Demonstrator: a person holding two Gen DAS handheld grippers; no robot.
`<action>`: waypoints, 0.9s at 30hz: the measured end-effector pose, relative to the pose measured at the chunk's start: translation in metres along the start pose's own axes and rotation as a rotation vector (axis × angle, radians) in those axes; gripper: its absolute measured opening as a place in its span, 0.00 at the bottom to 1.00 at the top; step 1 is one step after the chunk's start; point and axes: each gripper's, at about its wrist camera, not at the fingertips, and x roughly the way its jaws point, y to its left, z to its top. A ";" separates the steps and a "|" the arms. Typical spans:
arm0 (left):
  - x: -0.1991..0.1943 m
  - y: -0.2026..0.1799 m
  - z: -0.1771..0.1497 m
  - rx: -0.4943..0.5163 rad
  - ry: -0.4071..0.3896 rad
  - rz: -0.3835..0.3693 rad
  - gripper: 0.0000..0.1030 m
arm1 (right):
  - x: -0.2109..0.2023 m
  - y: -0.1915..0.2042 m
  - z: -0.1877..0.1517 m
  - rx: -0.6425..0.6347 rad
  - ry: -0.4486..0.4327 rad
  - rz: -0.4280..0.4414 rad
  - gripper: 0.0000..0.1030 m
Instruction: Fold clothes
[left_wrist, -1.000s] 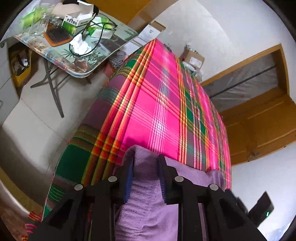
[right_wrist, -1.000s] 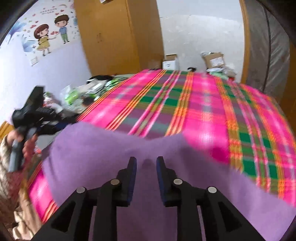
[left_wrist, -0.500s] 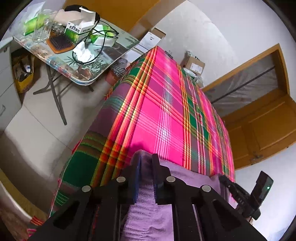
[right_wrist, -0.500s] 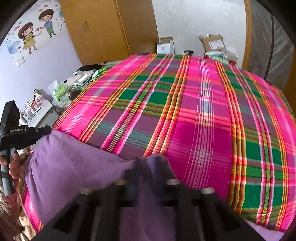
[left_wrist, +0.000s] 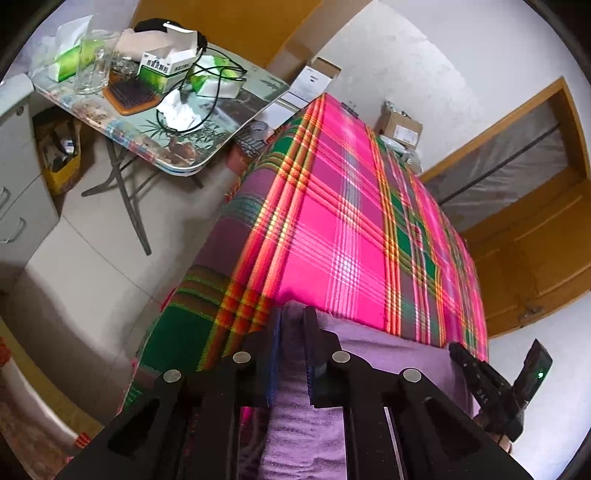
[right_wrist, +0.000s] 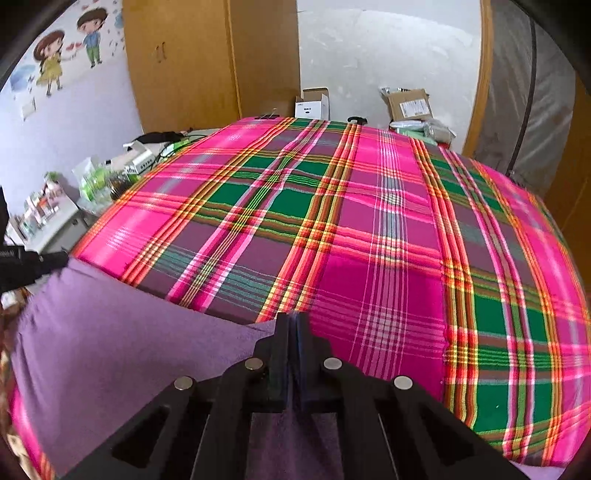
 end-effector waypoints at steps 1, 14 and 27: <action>-0.002 -0.001 0.000 -0.001 0.003 0.010 0.11 | -0.002 0.002 0.001 -0.010 0.006 -0.010 0.05; -0.045 -0.058 -0.030 0.175 -0.100 0.069 0.14 | -0.018 0.066 -0.018 -0.162 -0.003 0.080 0.11; 0.010 -0.063 -0.046 0.216 0.038 0.102 0.14 | 0.008 0.092 -0.008 -0.128 0.005 0.010 0.12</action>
